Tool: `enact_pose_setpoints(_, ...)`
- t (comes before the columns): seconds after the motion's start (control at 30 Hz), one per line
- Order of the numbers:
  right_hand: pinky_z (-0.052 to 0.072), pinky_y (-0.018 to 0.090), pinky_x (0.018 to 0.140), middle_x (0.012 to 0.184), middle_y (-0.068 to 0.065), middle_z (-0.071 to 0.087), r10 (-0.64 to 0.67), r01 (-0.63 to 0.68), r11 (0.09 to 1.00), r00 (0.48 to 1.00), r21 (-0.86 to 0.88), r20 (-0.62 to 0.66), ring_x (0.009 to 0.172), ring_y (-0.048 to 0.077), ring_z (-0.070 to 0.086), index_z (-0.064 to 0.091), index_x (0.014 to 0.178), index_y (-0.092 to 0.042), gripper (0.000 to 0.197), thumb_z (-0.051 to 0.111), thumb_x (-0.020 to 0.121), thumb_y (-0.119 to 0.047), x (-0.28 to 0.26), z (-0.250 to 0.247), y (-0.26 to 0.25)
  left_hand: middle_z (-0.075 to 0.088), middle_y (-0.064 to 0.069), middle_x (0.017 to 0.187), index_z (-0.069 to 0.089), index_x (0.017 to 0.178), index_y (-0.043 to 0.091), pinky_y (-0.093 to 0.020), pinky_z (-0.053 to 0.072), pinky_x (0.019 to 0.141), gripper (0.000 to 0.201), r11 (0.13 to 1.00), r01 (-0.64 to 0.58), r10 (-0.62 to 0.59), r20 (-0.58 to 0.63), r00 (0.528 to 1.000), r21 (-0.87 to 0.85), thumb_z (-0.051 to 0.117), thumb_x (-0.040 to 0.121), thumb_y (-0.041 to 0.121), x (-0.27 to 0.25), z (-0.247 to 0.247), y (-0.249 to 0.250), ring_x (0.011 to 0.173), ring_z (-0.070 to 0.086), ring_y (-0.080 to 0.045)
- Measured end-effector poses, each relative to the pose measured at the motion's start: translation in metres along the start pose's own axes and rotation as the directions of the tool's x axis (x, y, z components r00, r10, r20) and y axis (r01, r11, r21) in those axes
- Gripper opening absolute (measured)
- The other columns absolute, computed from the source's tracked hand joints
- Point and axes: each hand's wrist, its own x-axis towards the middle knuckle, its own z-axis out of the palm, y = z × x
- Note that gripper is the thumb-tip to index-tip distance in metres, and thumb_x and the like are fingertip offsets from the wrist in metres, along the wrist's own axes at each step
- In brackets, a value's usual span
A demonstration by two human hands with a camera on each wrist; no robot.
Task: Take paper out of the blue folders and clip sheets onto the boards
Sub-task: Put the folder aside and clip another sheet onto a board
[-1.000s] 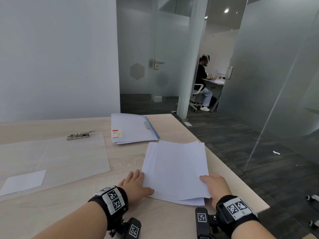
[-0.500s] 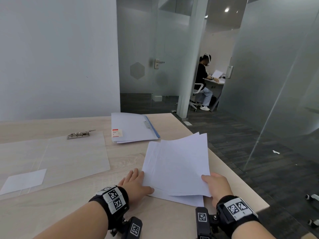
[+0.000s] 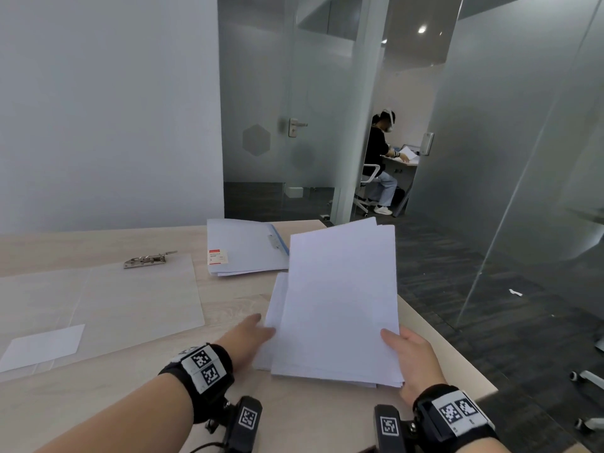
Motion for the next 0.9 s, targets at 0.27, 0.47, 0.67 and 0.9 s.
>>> enact_pose_setpoints(0.27,0.056,0.049,0.091,0.109,0.017,0.077,-0.112,0.108,0.994,0.961,0.03,0.251,0.103,0.037,0.071,0.072,0.112,-0.002,0.02,0.058,0.098,-0.005,-0.029,0.038,-0.015,0.075,-0.009,0.106,0.067,0.106,0.017,-0.041,0.057,0.079,0.024,0.836,-0.277,0.159,-0.275,0.948,-0.474,0.058,0.087,0.028,-0.017,-0.04,0.046,0.096,0.071,-0.03)
enact_pose_setpoints(0.47,0.056,0.041,0.087,0.111,0.013,0.078,-0.229,0.219,0.973,0.929,0.07,0.289,0.101,0.028,0.074,0.072,0.11,-0.006,0.023,0.055,0.097,0.003,-0.028,0.059,-0.031,0.075,-0.004,0.108,0.073,0.099,0.026,-0.039,0.053,0.086,0.017,0.692,-0.489,0.345,-0.351,0.87,-0.531,0.058,0.089,0.025,-0.039,-0.063,0.063,0.097,0.069,-0.022)
enact_pose_setpoints(0.67,0.055,0.048,0.095,0.112,0.014,0.077,-0.214,0.22,0.975,0.926,0.018,0.311,0.106,0.034,0.072,0.072,0.113,-0.007,0.021,0.06,0.096,-0.003,-0.033,0.061,-0.025,0.074,0.004,0.112,0.065,0.113,0.027,-0.031,0.053,0.085,0.022,0.753,-0.499,0.387,-0.326,0.863,-0.428,0.053,0.098,0.015,-0.047,-0.054,0.046,0.1,0.07,-0.013)
enact_pose_setpoints(0.9,0.055,0.045,0.094,0.11,0.011,0.078,-0.206,0.236,0.97,0.923,-0.055,0.325,0.106,0.031,0.073,0.075,0.11,-0.009,0.019,0.064,0.095,-0.008,-0.04,0.066,-0.023,0.076,0.011,0.104,0.065,0.11,0.026,-0.023,0.053,0.08,0.02,0.796,-0.423,0.332,-0.271,0.903,-0.434,0.051,0.1,0.017,-0.051,-0.037,0.03,0.094,0.071,-0.005)
